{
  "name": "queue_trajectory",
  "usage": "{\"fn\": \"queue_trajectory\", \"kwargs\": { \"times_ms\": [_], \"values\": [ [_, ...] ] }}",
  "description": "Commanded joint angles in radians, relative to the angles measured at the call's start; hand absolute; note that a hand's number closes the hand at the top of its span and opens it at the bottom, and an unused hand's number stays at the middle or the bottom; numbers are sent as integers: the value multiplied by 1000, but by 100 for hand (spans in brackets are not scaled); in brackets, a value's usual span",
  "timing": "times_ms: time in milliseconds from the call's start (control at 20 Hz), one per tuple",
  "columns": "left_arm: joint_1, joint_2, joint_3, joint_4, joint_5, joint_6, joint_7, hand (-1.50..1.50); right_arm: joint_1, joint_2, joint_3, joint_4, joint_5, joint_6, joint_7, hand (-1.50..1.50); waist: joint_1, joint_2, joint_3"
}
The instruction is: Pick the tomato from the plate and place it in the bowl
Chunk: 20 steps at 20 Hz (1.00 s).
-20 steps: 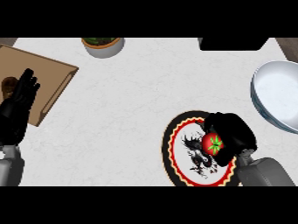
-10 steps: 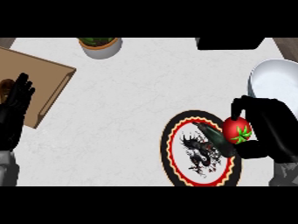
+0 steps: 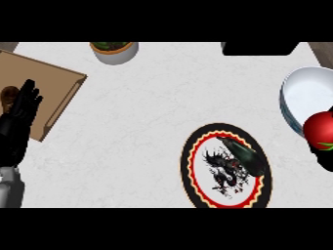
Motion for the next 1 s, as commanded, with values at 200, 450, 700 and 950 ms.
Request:
{"fn": "queue_trajectory", "kwargs": {
  "times_ms": [200,450,700,950],
  "values": [
    [-20,-10,-6,-3,-21,4,10,0,-104,-44,-182,283,-123,-58,-138,150,12,4,1],
    [-43,-33,-11,59,-26,6,-48,0,-196,-82,-228,575,-121,-155,-277,150,16,7,1],
    [-32,-39,-16,16,-26,7,3,0,-237,-129,-247,874,-96,-277,-495,150,21,7,1],
    [-46,-16,11,32,6,-31,-2,0,-365,-201,-281,1173,-93,-362,-646,150,24,8,1]
  ]
}}
